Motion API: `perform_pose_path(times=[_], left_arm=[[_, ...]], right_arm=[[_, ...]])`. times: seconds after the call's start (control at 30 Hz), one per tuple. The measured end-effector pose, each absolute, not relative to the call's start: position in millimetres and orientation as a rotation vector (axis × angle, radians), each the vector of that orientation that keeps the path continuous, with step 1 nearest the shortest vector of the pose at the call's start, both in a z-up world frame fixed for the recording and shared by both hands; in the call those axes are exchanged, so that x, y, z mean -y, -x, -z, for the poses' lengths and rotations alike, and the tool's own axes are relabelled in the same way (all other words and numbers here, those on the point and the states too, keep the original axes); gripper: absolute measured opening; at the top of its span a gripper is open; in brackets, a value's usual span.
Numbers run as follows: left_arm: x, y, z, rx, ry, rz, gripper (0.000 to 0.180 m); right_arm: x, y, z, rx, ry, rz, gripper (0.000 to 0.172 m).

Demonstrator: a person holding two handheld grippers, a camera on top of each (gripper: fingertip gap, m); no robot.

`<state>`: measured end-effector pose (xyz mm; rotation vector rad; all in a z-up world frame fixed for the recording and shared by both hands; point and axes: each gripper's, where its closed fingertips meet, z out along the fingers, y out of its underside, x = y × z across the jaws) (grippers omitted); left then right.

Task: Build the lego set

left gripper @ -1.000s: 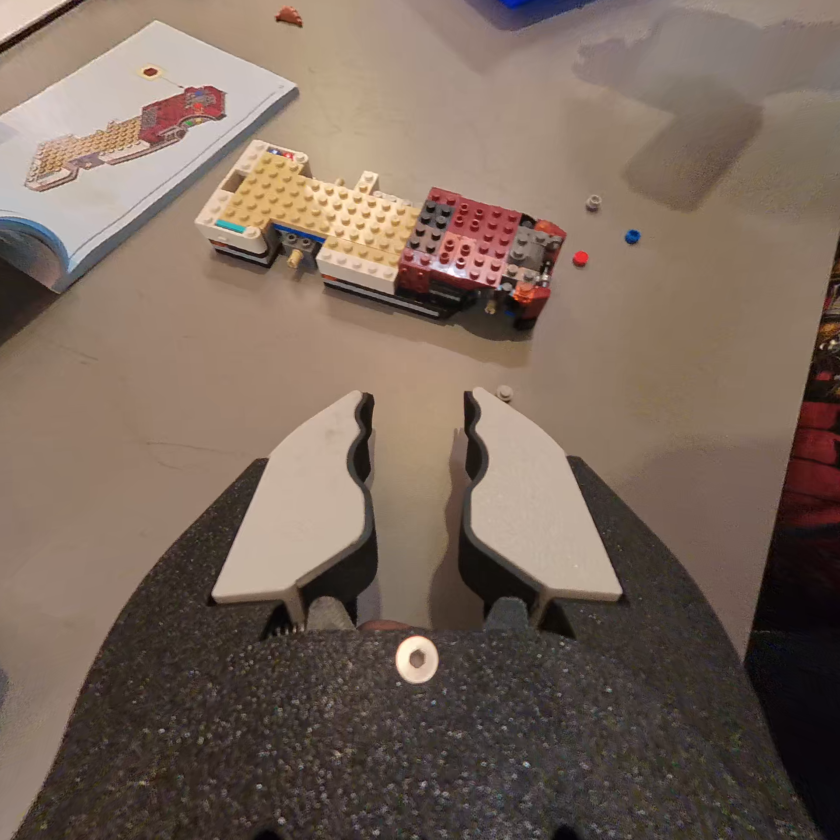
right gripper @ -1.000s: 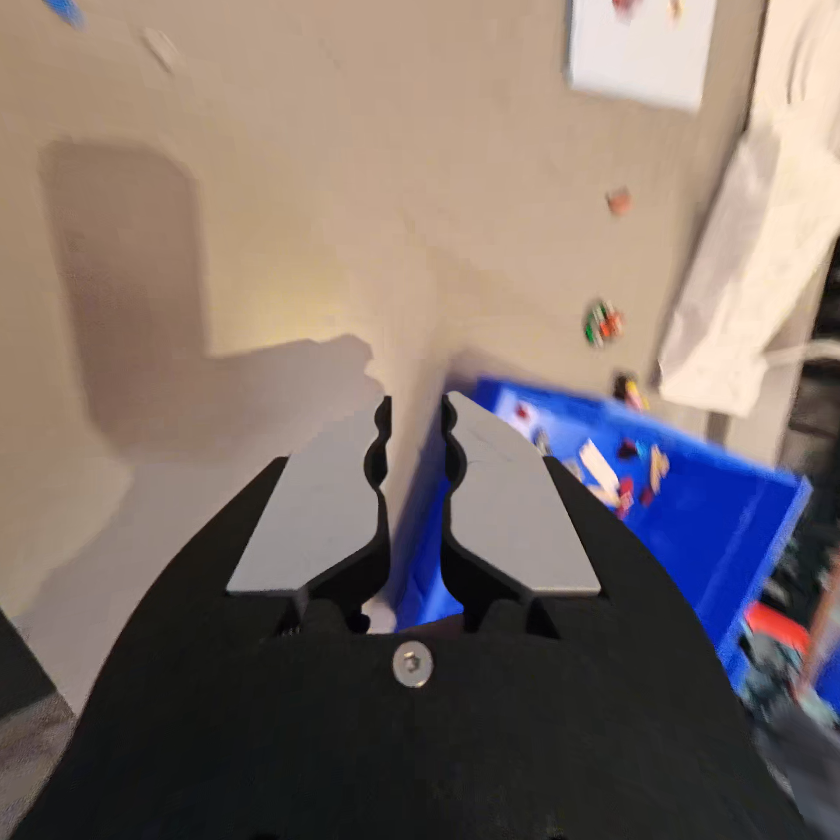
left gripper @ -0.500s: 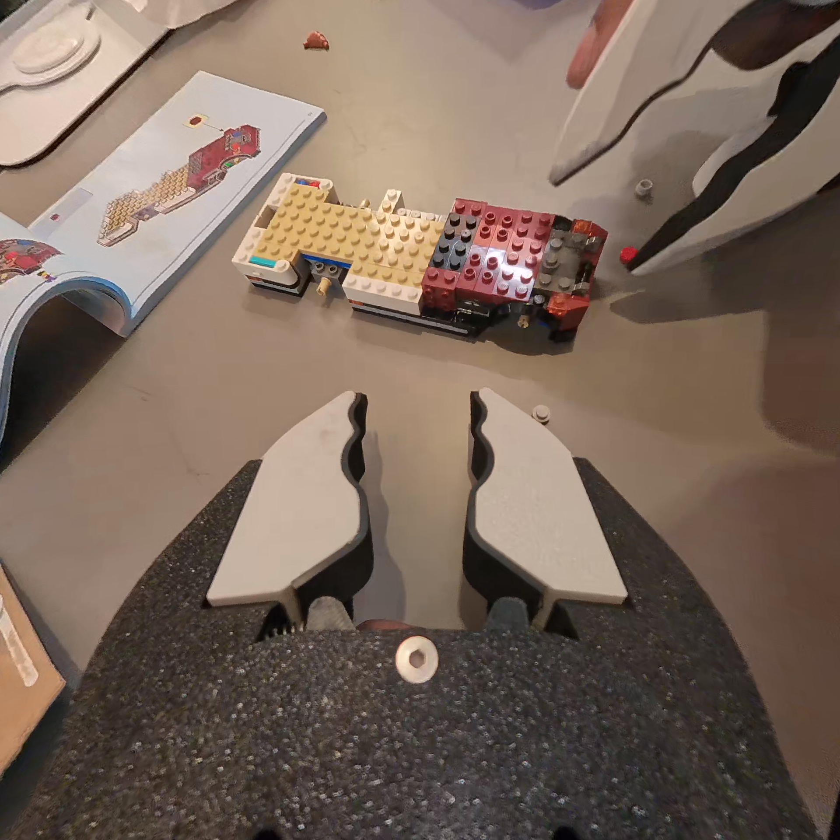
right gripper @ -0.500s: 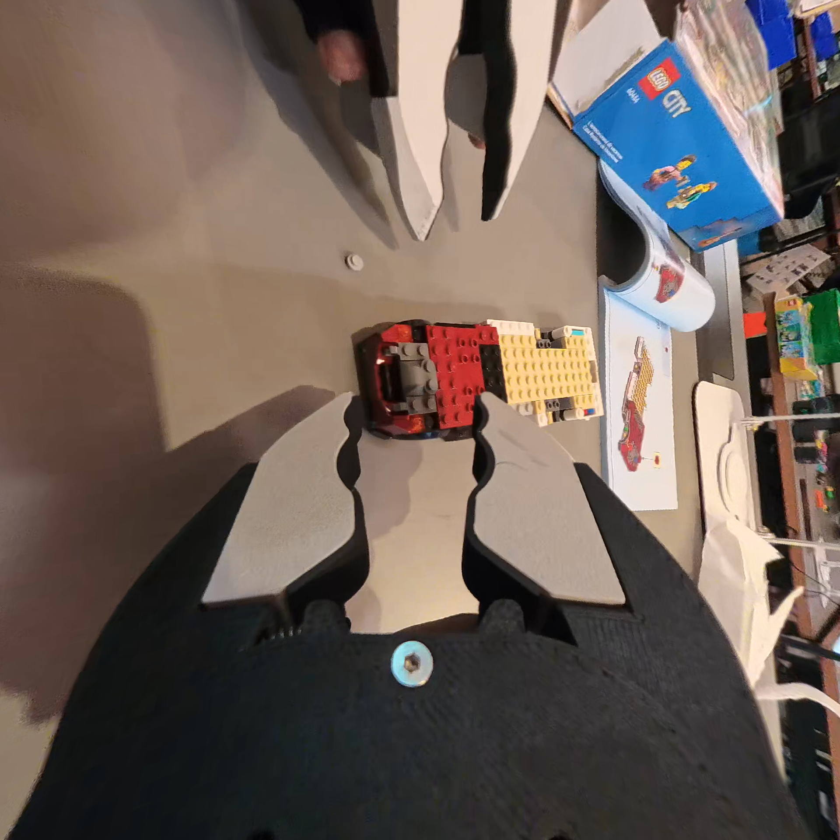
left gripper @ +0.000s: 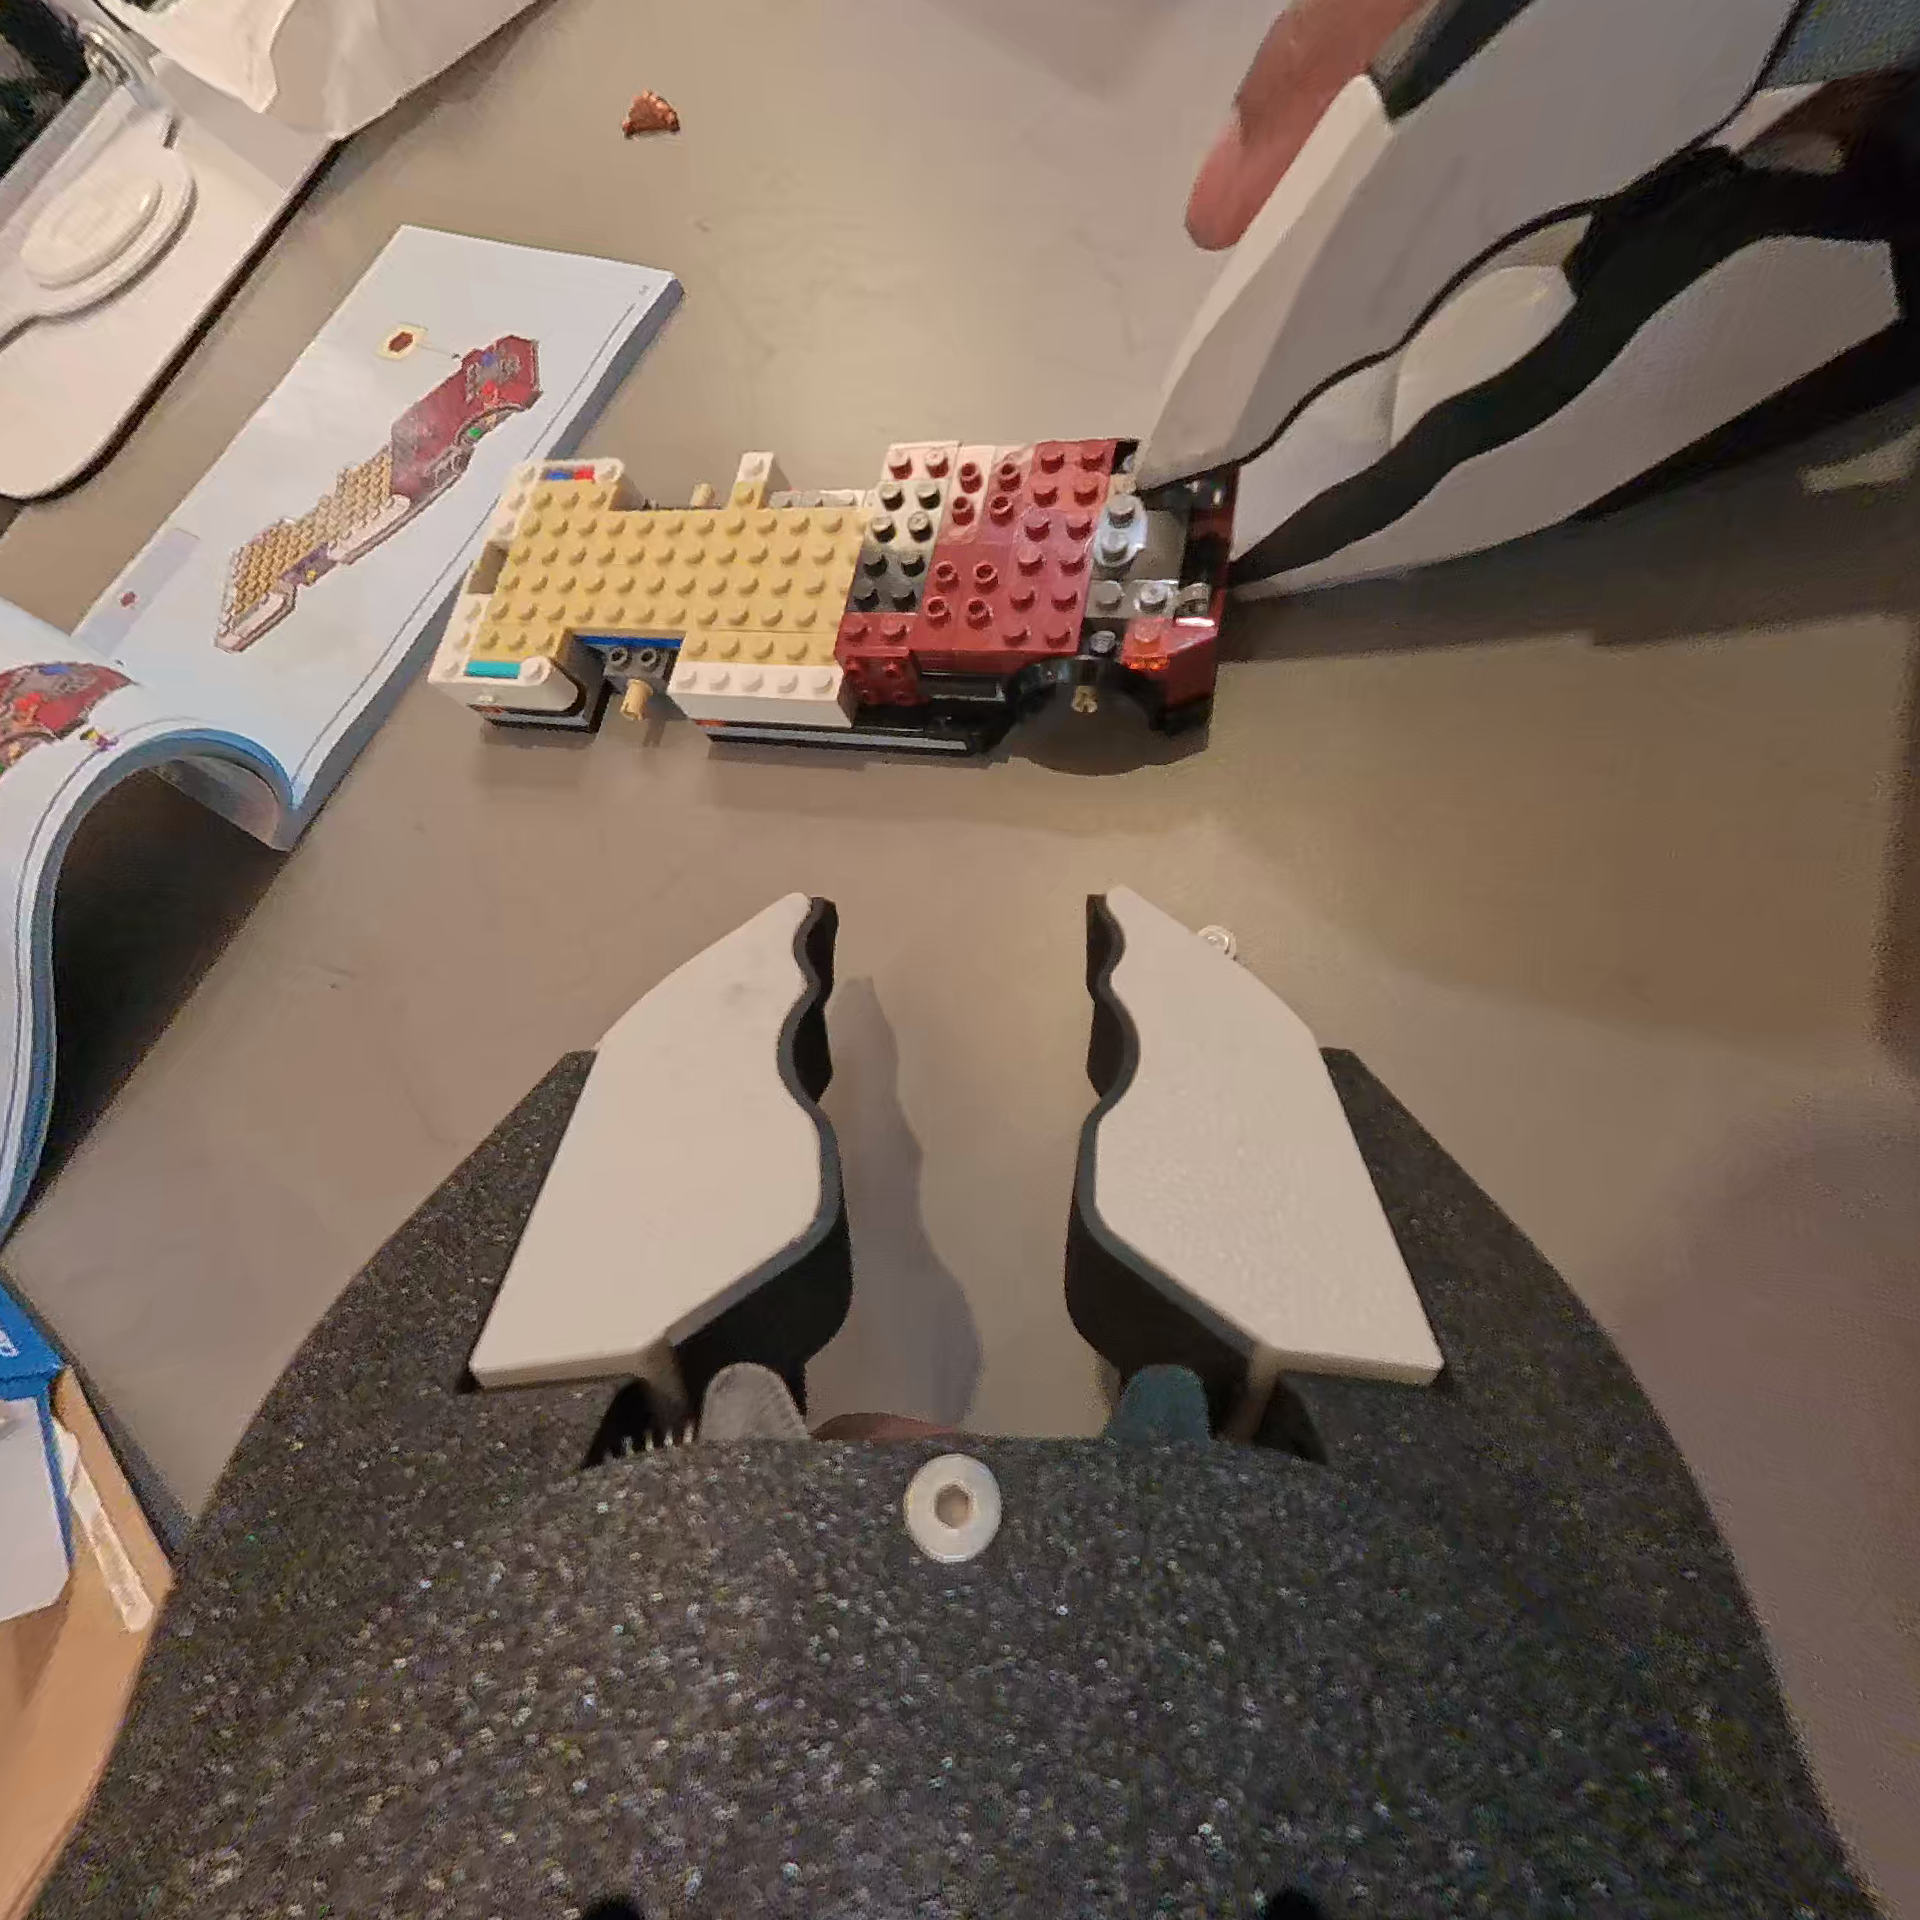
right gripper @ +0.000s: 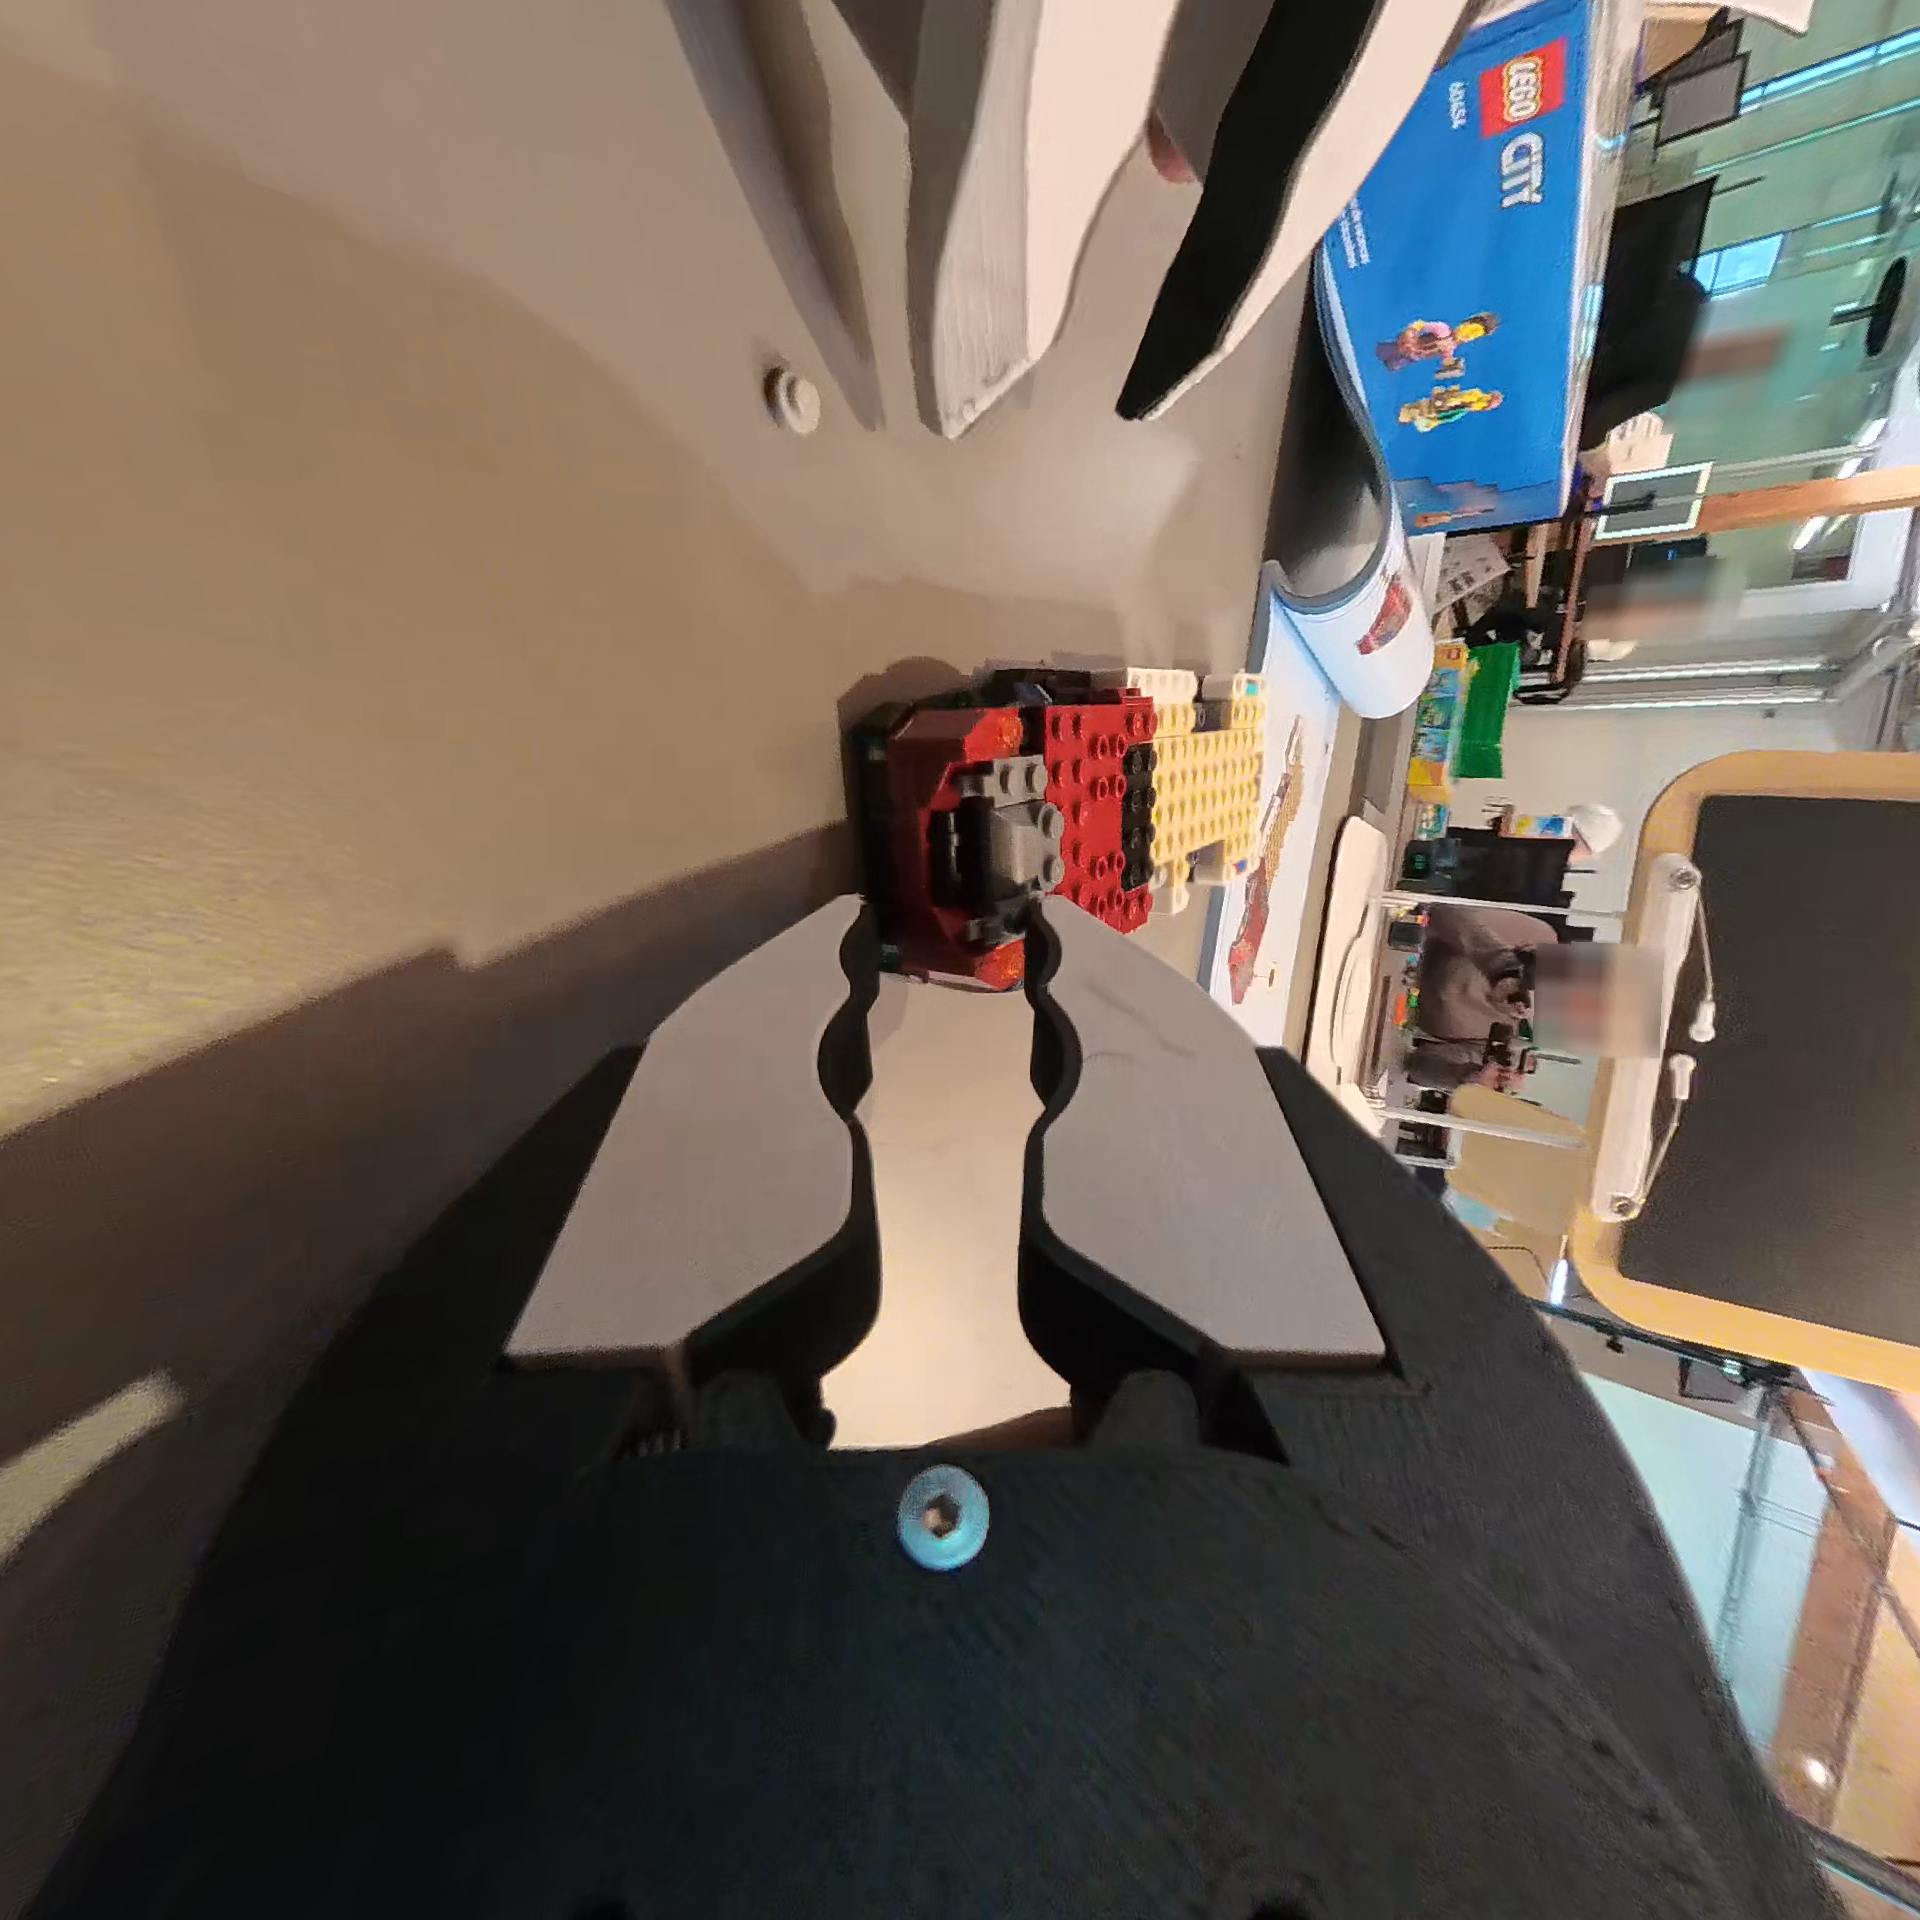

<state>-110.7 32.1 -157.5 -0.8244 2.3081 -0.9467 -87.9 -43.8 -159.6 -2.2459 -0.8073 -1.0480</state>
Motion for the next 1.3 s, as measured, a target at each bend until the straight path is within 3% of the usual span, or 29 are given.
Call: perform_pose_path(times=[0.03,0.47,0.83,1.3], left_arm=[[-31,110,157,-2.305,0.805,0.943,0.048],[-6,79,151,-2.209,0.278,0.641,0.069],[-2,57,151,-2.161,0.112,0.467,0.047],[16,60,119,-2.078,0.151,0.579,0.038]], right_arm=[[44,87,159,0.797,2.249,1.036,0.027],[30,73,140,0.775,2.179,1.047,0.026],[19,68,124,0.771,2.002,1.142,0.018],[19,54,112,0.640,1.988,1.343,0.046]])
